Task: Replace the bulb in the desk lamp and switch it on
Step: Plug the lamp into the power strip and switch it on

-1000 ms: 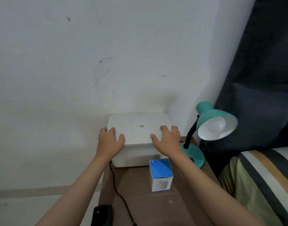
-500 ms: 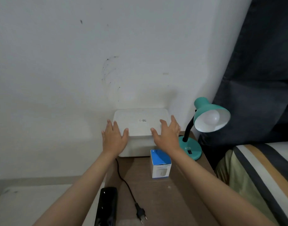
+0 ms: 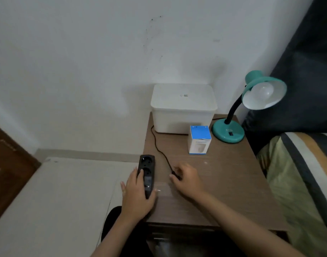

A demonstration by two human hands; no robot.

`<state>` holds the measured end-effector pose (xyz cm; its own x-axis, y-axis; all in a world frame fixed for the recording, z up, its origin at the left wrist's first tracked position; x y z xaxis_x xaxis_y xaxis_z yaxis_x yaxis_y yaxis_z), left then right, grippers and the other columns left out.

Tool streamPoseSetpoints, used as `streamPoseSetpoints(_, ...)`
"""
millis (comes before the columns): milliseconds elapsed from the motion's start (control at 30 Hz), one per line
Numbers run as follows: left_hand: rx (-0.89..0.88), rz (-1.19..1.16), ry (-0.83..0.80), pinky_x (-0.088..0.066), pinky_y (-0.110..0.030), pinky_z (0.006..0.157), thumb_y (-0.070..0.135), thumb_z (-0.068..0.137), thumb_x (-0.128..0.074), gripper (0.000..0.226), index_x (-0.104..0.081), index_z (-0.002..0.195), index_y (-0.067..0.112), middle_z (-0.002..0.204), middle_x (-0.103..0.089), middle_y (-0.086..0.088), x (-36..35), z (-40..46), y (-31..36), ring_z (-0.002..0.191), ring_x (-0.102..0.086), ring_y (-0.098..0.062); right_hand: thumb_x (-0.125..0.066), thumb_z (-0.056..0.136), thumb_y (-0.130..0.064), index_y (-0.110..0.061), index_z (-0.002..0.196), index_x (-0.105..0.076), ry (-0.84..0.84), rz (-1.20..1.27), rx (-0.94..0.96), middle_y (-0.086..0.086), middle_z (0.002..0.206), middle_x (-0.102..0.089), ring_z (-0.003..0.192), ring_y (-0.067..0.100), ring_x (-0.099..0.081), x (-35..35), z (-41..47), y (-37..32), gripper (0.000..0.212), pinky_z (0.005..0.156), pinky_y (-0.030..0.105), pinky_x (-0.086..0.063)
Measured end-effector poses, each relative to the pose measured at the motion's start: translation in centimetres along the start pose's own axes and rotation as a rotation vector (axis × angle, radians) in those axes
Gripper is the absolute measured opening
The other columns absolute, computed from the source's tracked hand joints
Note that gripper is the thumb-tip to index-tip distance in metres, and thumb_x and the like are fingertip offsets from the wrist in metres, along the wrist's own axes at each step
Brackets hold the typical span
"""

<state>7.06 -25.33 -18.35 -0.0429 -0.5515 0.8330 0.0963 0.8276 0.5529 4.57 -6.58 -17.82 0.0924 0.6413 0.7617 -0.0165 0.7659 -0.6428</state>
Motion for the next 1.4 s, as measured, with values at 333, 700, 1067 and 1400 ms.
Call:
streamPoseSetpoints(333,0.023,-0.138,0.036,-0.025,-0.044,0.115,0.043,0.081,-0.055,0.08,-0.024,0.145,0.006,0.153,-0.025,-0.015,0.2,-1.1,-0.4,0.139,-0.026,-0.03,-0.066,0.078,-0.018,-0.01,0.099,-0.069,0.022,0.06,-0.254,0.005,0.087,-0.071,0.086,0.021,-0.065,-0.9,1.0,-0.1,0.022,0.077,0.03,-0.052)
streamPoseSetpoints(700,0.009,-0.121,0.063,-0.026,-0.047,0.114,0.035,0.084,-0.062,0.076,-0.026,0.144,0.005,0.153,-0.027,-0.015,0.2,-1.2,-0.4,0.139,-0.026,-0.031,-0.075,0.073,-0.009,-0.022,0.071,-0.062,0.237,0.543,-0.167,-0.01,0.067,-0.062,0.065,0.005,-0.059,0.5,3.9,-6.6,0.018,0.064,0.015,-0.047)
streamPoseSetpoints(1067,-0.007,-0.157,0.086,-0.031,-0.048,0.112,0.039,0.081,-0.058,0.077,-0.027,0.144,0.006,0.151,-0.03,-0.015,0.0,-1.0,-0.8,0.138,-0.029,-0.029,-0.072,0.078,-0.012,-0.011,0.088,-0.07,0.111,0.293,-0.085,0.003,0.085,-0.07,0.074,0.012,-0.063,-3.7,3.8,-7.1,0.01,0.07,0.028,-0.054)
streamPoseSetpoints(1400,-0.015,-0.166,0.125,-0.036,-0.044,0.109,0.037,0.08,-0.062,0.075,-0.032,0.141,0.005,0.149,-0.034,-0.015,0.0,-1.0,-1.0,0.135,-0.034,-0.029,-0.075,0.074,-0.013,-0.013,0.083,-0.069,0.11,0.303,-0.104,-0.006,0.072,-0.064,0.062,-0.002,-0.054,-4.0,4.7,-6.5,0.011,0.06,0.01,-0.042)
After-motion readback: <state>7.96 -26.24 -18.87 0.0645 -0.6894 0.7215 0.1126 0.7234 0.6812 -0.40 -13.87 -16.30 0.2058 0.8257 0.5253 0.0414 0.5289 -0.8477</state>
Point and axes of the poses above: each hand's wrist, its own z-axis towards the middle knuckle, its own x-axis out of the back of the hand, y = z × x, the point moved 8 cm from there along z, towards the middle knuckle
